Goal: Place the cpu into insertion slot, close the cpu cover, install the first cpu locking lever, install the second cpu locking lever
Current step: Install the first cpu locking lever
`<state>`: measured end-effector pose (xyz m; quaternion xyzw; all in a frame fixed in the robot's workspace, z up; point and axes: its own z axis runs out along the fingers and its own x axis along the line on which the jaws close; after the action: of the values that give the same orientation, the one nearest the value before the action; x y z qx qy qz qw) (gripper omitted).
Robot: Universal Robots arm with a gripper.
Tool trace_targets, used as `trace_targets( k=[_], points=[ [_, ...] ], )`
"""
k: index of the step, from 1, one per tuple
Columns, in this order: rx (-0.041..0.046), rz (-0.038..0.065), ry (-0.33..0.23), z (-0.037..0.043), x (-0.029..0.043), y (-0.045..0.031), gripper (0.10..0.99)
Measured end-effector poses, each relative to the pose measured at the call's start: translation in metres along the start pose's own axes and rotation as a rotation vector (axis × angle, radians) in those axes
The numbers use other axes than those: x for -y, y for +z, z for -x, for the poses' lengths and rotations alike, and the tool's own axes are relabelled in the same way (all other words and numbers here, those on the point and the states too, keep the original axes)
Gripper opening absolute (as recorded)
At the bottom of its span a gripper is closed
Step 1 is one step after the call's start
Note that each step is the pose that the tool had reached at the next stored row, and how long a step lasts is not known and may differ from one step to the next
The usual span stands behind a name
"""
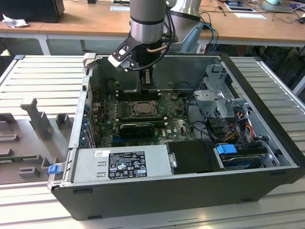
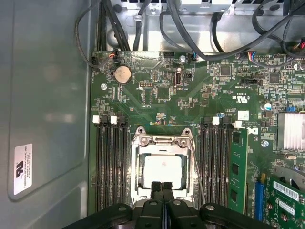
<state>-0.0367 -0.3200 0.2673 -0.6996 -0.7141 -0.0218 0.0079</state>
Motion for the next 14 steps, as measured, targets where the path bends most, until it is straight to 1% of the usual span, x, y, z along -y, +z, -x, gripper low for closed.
trace_targets(
  k=[6,14],
  points=[
    [0.0001,0.0,0.0,-0.0002,-0.0001,-0.0037,0.106],
    [0.0,0.0,0.0,-0.0005,-0.0002,-0.0123,0.106]
  ],
)
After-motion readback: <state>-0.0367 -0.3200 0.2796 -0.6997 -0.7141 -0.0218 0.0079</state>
